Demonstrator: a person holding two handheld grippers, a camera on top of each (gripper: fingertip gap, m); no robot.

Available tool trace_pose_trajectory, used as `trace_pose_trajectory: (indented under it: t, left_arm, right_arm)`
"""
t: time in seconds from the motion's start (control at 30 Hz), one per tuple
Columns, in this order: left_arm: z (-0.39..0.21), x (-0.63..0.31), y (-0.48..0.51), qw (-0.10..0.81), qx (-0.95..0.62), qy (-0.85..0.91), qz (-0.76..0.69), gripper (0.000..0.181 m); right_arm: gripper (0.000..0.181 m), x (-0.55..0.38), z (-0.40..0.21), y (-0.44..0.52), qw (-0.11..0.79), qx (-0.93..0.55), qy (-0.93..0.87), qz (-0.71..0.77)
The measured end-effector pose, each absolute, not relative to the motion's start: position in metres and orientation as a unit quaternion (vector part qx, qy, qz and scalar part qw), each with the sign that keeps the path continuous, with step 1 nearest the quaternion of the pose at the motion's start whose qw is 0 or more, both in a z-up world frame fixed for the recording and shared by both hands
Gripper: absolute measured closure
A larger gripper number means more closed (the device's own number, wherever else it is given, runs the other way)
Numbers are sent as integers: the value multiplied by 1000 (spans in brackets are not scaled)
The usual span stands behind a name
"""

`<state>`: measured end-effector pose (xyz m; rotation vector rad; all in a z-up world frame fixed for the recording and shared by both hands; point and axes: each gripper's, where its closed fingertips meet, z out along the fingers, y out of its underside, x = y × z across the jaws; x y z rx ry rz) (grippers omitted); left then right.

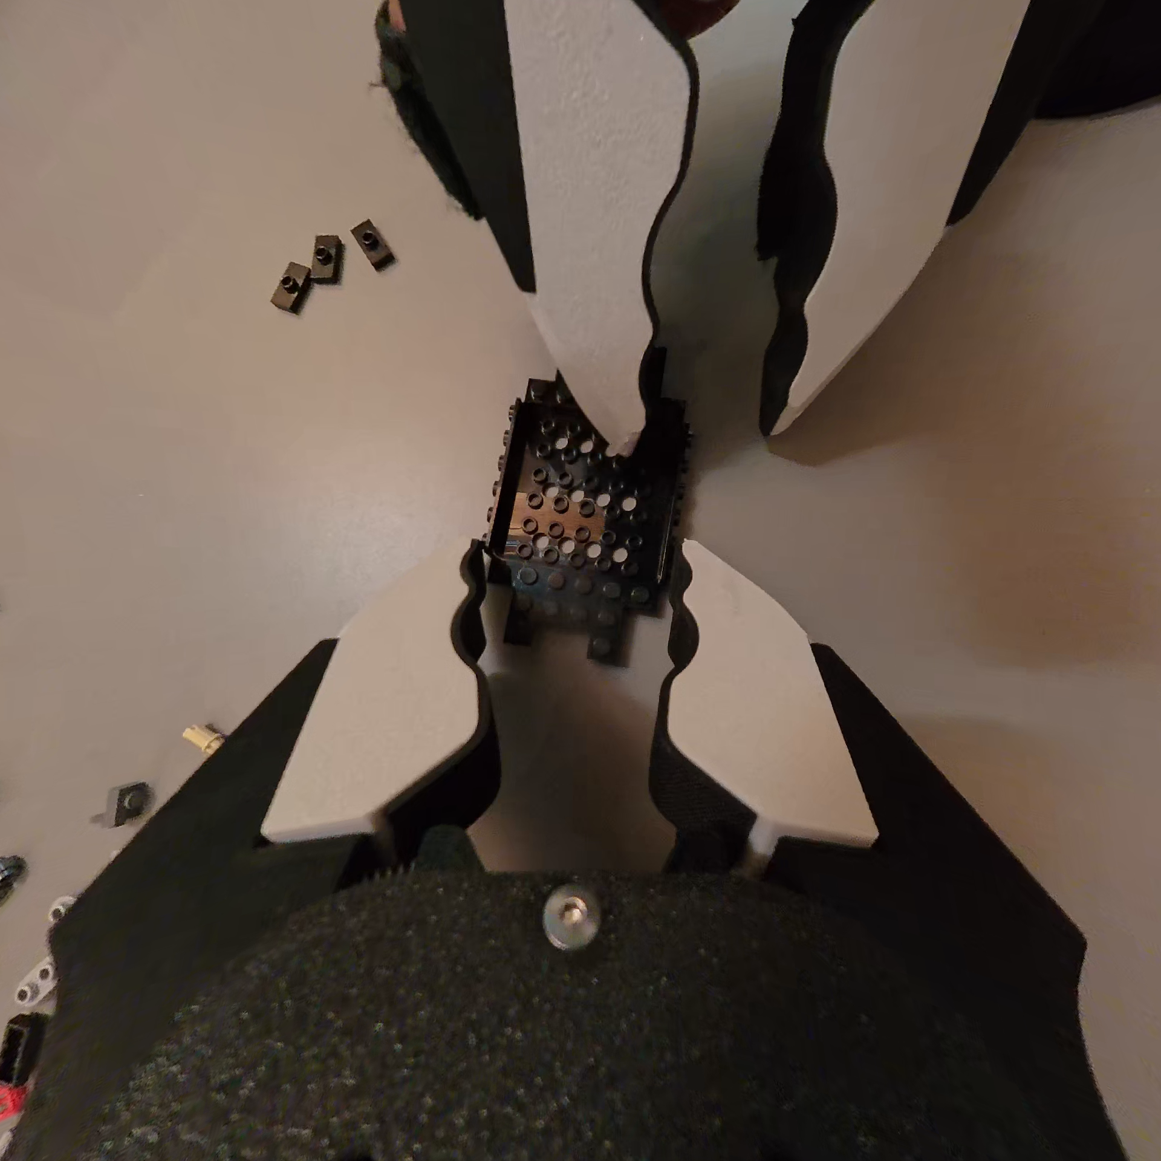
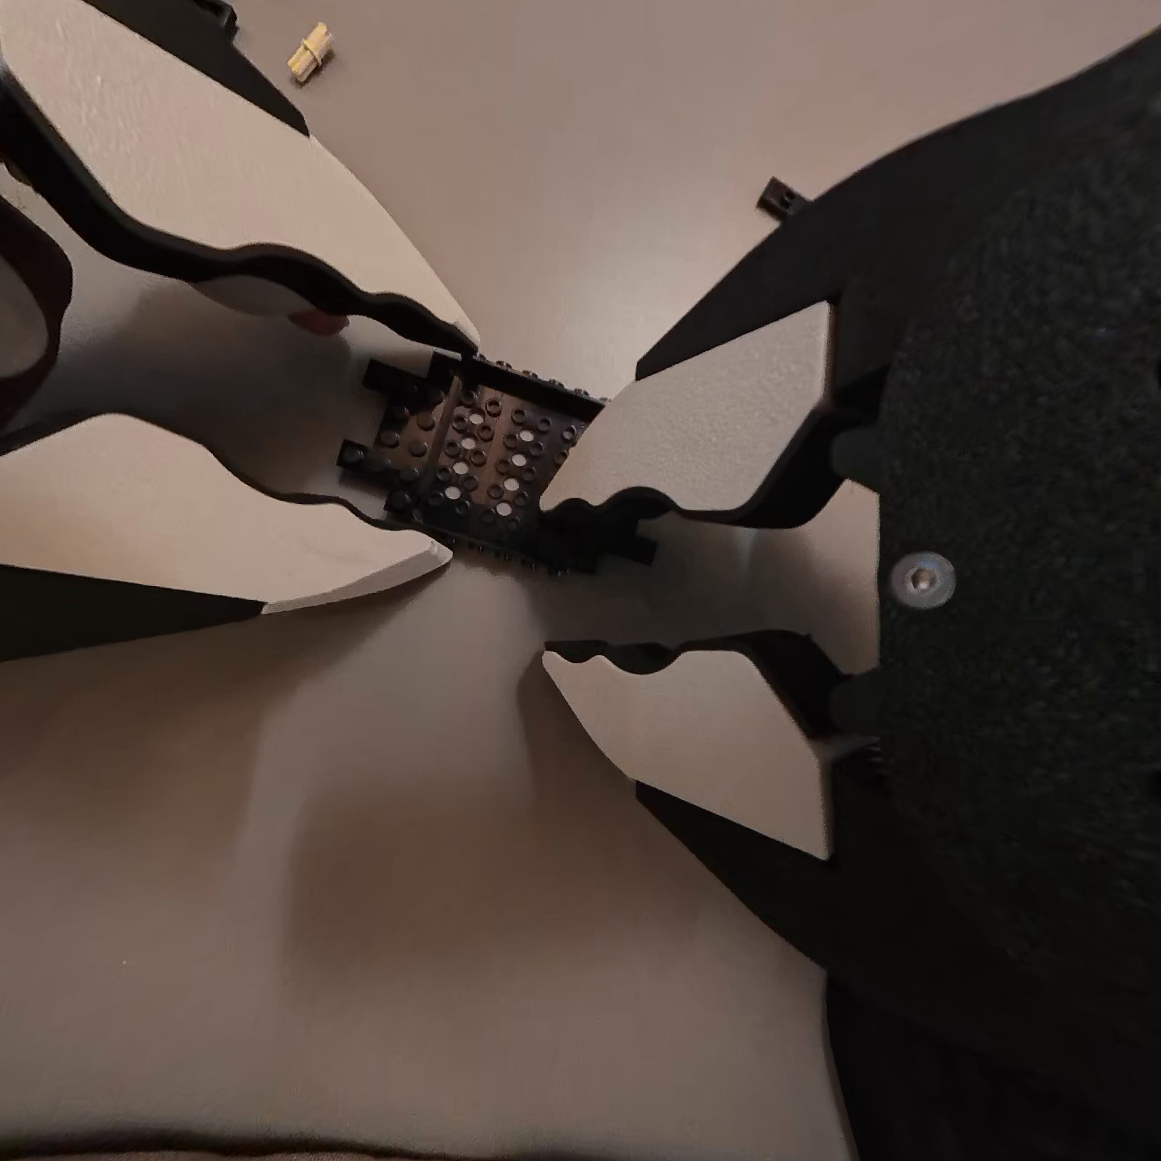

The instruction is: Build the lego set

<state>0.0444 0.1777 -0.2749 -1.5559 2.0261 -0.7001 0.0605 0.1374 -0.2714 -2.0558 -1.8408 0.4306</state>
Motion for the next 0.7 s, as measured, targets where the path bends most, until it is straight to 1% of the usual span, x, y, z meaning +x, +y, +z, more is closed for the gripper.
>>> trace_pose_trajectory:
  t: [0.27,0.43,0.7]
  left_arm:
    - [-275,45,176,244,-568,743,-255,125]
    - [-275,44,175,243,-567,745,-253,125]
    - [-274,44,173,242,-564,749,-251,125]
  right_arm:
    - [143,59,-268,141,189,-731,-636,159]
    - [147,62,-272,136,180,-726,-647,149]
    - [147,52,-267,136,197,-710,-658,156]
